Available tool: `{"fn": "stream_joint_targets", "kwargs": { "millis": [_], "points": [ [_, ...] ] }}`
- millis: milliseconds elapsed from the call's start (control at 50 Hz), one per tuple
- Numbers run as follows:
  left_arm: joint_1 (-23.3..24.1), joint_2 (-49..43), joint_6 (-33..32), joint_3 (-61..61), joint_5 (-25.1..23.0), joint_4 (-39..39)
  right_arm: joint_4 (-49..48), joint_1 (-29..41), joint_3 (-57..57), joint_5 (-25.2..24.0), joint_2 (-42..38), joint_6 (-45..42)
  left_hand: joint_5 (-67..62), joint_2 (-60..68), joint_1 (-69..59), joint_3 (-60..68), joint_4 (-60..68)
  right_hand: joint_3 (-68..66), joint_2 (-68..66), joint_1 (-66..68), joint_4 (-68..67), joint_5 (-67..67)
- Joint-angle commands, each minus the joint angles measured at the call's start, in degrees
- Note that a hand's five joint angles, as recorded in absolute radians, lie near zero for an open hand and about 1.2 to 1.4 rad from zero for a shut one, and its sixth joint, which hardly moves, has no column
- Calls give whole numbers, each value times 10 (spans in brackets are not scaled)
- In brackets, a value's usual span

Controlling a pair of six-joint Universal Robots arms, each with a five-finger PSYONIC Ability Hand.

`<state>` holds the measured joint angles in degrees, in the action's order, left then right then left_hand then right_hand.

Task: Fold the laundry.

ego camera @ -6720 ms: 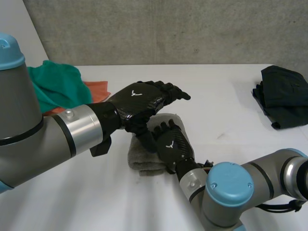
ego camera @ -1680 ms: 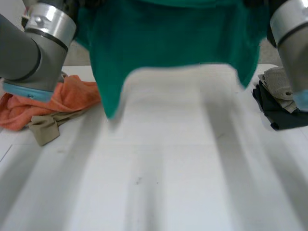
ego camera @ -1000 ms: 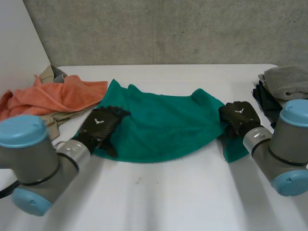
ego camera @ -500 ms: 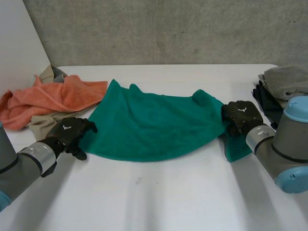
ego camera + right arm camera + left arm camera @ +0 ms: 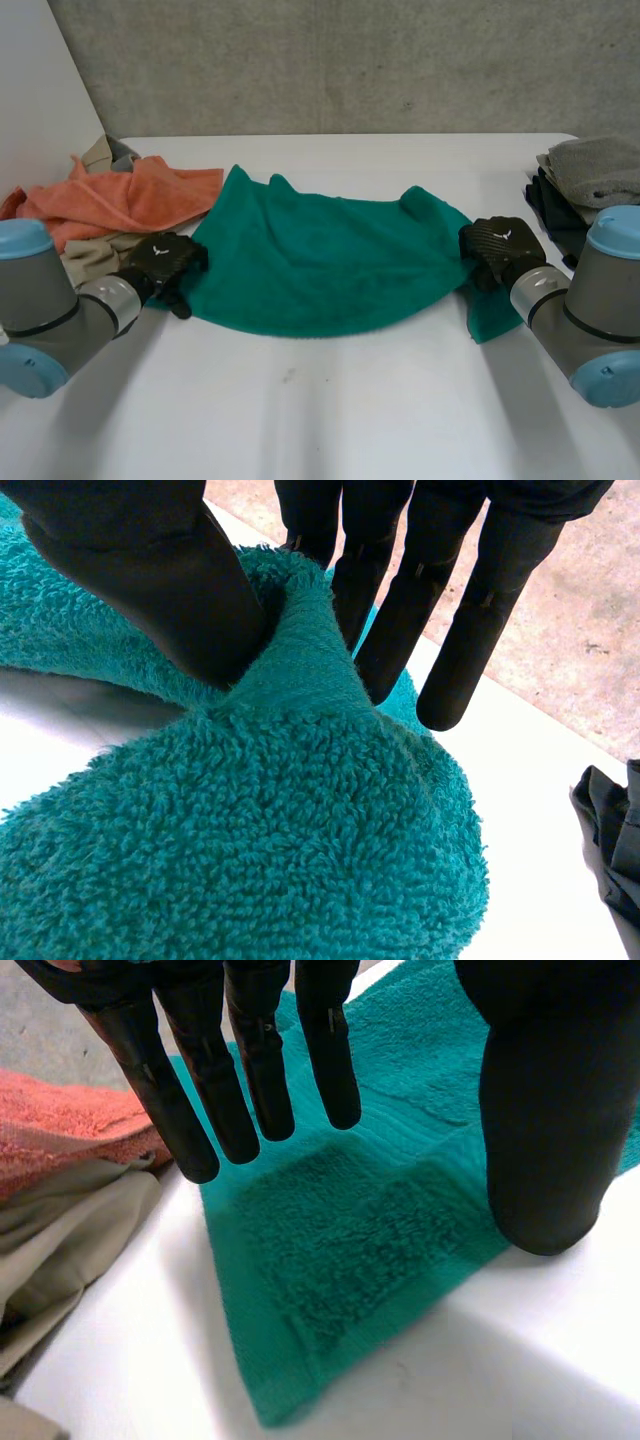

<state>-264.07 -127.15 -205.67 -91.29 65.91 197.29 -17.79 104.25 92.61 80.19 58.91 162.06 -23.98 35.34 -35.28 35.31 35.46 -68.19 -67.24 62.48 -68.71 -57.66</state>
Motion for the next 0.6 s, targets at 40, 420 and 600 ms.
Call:
{"fn": "stream_joint_targets", "kwargs": {
  "millis": [40,420,600],
  "points": [
    [9,-21,-18,45,5,0,0,0,1,1,2,0,-109,95,-96,95,94,-118,-128,175,-113,-123],
    [27,23,-16,96,50,-64,27,-5,-2,8,48,-16,-460,447,-447,447,445,-118,-128,175,-113,-123],
    [-5,290,-14,-42,21,-169,234,-40,-59,1,156,-188,-460,447,-447,447,445,-118,-128,175,-113,-123]
  ]
}}
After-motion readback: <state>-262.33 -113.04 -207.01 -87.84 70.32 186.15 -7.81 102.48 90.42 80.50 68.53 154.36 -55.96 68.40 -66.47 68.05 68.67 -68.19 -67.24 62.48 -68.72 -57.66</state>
